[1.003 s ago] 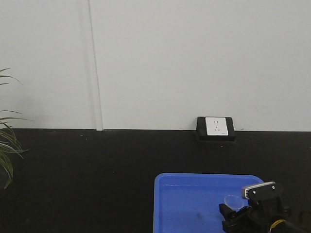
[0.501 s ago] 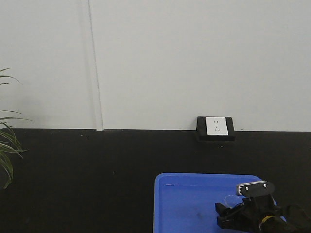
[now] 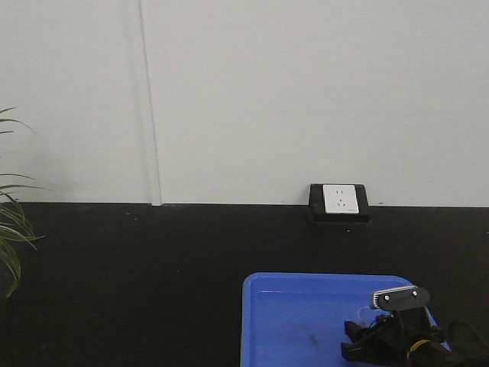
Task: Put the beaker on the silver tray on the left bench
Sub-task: 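Close the right gripper around the clear beaker, then lift the beaker up out of the blue tray with the right gripper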
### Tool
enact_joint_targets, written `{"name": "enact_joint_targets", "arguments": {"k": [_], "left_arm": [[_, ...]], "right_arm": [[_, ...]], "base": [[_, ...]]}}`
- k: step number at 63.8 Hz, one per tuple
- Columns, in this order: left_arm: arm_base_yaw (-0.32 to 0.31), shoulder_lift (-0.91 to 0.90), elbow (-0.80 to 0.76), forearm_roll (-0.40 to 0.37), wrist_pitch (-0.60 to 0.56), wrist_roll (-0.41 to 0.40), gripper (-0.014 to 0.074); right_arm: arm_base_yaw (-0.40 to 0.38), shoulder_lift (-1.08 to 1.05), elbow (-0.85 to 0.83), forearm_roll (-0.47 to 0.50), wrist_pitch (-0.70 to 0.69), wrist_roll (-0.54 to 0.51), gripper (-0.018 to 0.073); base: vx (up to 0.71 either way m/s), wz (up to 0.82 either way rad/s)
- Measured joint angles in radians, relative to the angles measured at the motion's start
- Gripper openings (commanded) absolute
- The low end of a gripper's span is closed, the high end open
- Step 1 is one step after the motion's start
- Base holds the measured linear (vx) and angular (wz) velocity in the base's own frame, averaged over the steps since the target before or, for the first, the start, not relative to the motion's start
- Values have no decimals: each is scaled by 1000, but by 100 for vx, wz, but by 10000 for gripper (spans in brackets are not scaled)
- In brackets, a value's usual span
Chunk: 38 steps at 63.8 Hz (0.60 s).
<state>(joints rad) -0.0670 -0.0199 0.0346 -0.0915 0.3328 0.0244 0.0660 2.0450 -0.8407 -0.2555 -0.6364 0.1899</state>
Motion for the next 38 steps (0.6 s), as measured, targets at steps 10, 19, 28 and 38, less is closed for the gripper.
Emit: {"name": "enact_joint_targets", "arguments": {"k": [10,19,28,38], "left_arm": [[0,0,0,0,0,0,1],[0,0,0,0,0,0,1],[0,0,0,0,0,0,1],[0,0,0,0,0,0,1]], "right_arm": [[0,-22,0,-8,2,0,-16],[0,-114,0,-48,25,2,-15],[0,-227,1,-99,98,68,-14],[0,-367,3,-210,172,195,-14]], "base": [[0,0],[0,0],[0,0],[0,0]]}}
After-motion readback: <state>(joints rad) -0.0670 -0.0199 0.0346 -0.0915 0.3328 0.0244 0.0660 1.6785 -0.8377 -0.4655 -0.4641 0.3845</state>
